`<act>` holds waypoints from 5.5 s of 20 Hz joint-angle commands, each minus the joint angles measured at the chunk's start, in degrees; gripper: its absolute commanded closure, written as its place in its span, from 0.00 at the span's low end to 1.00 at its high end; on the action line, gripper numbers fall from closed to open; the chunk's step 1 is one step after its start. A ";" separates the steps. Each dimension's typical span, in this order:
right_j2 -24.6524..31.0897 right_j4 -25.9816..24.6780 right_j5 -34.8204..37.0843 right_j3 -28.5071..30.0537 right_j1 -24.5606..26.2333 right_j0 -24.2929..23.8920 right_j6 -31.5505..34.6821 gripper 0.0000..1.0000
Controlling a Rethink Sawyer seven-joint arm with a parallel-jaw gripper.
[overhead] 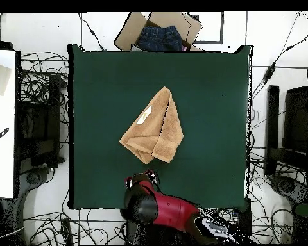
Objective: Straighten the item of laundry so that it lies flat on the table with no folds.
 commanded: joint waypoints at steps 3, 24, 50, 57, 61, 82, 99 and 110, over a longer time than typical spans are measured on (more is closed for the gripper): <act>0.77 -1.89 0.30 -2.44 7.28 -1.59 12.95 0.00; 2.89 -3.37 -1.68 -4.09 12.76 -5.38 15.44 0.00; 3.08 -3.25 9.22 4.44 1.55 -10.05 16.53 0.00; 2.67 -4.38 7.84 8.60 -0.93 -12.30 16.08 0.00; 2.26 -4.42 6.63 9.00 -0.83 -12.64 15.71 0.00; 1.78 -4.63 6.50 10.35 -3.77 -13.17 14.50 0.00; 1.32 0.28 12.27 -4.34 3.32 -6.01 12.29 0.00; 2.31 -0.31 15.32 -8.45 6.25 -6.70 11.07 0.00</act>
